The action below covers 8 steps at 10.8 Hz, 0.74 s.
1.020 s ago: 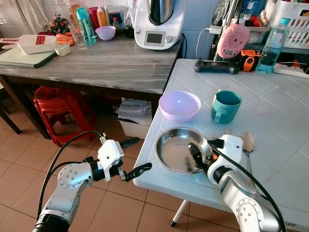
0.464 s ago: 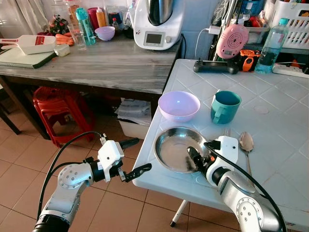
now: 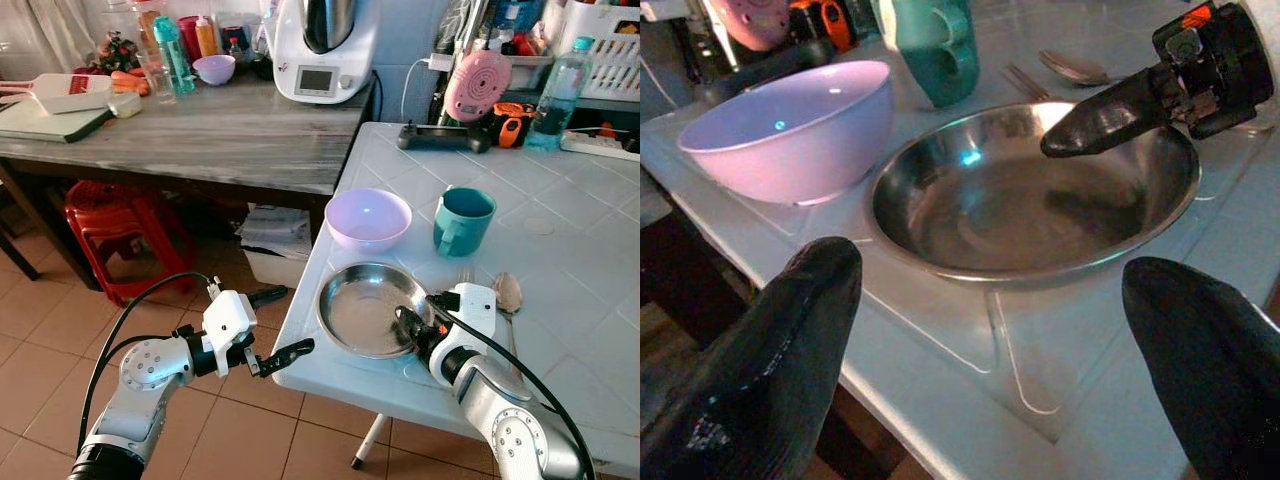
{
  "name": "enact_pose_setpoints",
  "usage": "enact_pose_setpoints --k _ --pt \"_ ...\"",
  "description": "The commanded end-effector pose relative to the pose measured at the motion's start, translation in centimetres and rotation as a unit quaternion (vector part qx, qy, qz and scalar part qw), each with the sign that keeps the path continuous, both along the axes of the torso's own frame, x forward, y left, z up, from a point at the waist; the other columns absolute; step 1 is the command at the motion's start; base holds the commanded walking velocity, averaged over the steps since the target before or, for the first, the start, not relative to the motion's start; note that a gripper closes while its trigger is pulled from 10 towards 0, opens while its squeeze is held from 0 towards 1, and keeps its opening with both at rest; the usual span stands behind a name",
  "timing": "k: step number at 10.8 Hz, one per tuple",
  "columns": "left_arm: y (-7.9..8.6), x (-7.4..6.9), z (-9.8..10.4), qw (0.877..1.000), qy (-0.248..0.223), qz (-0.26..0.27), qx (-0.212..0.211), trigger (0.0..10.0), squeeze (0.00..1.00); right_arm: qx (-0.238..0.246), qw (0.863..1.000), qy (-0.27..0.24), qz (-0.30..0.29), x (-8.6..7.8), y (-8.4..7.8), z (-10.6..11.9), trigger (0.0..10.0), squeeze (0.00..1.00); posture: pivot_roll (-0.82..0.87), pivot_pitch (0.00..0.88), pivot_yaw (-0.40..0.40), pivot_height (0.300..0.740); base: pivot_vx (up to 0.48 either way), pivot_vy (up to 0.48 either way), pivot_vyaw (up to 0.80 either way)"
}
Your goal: Setting the table
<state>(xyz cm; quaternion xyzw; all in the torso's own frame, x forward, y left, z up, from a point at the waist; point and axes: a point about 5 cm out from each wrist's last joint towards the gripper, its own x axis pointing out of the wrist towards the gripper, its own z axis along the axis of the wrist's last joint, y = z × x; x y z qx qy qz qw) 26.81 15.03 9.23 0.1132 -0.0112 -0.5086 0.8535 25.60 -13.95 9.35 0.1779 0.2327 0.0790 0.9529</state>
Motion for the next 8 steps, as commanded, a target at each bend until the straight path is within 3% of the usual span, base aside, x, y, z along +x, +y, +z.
enact_pose_setpoints --k 1,8 --pt "-0.1 0.02 0.26 1.0 -0.005 -0.008 0.002 10.0 0.0 0.02 0.999 0.04 0.022 -0.63 1.07 -1.37 0.0 0.0 0.03 0.01 0.067 0.74 0.0 0.0 0.0" --pt "-0.13 -0.07 0.39 1.0 -0.006 -0.012 0.0 10.0 0.0 0.032 0.998 0.051 0.006 -0.98 0.8 -1.83 0.0 0.0 0.03 0.012 0.071 0.74 0.0 0.0 0.0"
